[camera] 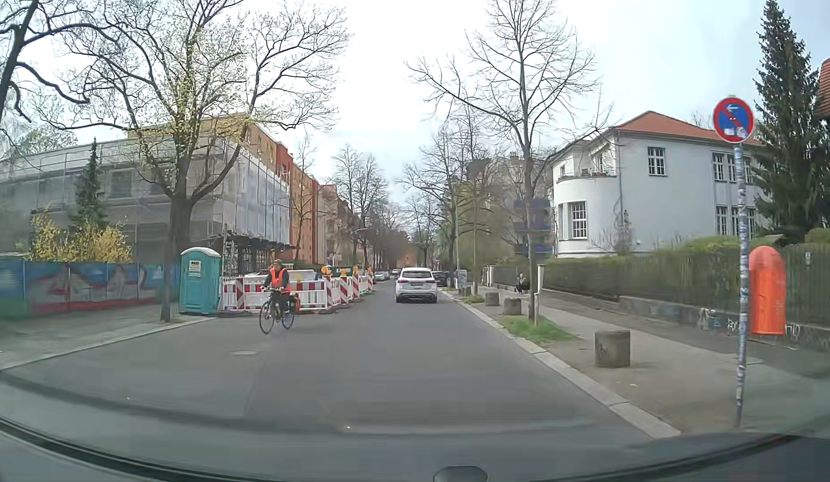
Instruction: Follow the waypoints while adhering to traffic rules and regulations
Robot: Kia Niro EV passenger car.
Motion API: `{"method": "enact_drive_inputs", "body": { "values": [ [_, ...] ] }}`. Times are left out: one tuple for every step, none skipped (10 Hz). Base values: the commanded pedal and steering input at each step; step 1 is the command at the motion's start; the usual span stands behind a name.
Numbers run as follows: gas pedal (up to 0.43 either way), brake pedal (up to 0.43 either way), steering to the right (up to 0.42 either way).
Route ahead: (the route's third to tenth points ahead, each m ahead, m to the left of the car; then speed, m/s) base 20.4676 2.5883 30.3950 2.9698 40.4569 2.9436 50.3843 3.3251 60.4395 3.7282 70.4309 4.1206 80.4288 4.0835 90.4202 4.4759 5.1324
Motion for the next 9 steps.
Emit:
{"method": "enact_drive_inputs", "body": {
  "values": [
    [0.11, 0.0, 0.0],
    [0.11, 0.0, 0.0],
    [0.11, 0.0, -0.002],
    [0.11, 0.0, -0.002],
    [0.11, 0.0, -0.003],
    [0.11, 0.0, -0.003],
    [0.11, 0.0, -0.003],
    [0.11, 0.0, -0.003],
    [0.11, 0.0, -0.003]
  ]
}}
